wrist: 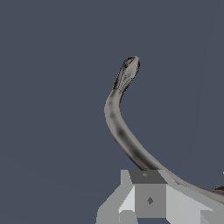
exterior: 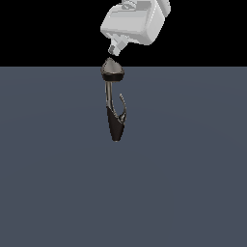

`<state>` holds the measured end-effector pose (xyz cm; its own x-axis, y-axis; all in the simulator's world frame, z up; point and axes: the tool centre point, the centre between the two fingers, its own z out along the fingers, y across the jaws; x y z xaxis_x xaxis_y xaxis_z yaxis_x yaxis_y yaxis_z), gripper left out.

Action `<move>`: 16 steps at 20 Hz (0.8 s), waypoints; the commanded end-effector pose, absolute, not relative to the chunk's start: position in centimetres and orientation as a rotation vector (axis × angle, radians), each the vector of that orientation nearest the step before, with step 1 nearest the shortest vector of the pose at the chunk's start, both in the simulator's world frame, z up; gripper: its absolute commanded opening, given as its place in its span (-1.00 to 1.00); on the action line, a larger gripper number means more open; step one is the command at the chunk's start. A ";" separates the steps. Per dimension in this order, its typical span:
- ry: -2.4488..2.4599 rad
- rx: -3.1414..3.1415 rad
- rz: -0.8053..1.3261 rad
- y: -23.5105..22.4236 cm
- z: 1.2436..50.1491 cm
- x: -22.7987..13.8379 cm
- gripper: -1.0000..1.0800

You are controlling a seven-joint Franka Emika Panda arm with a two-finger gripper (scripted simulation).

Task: Turn on the faucet by rotating a designated handle.

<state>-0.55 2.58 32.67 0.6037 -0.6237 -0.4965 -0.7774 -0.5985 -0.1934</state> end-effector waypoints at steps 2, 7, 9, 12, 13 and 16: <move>1.227 -2.347 0.590 2.3 30.1 1.5 -1.00; 1.372 -2.207 0.663 1.9 26.1 4.1 -1.00; 1.424 -2.153 0.690 1.6 24.6 5.0 -1.00; 1.490 -2.082 0.724 1.4 22.5 6.1 -1.00; 1.509 -2.061 0.734 1.3 21.9 6.3 -1.00; 1.557 -2.006 0.760 1.0 20.3 7.0 -1.00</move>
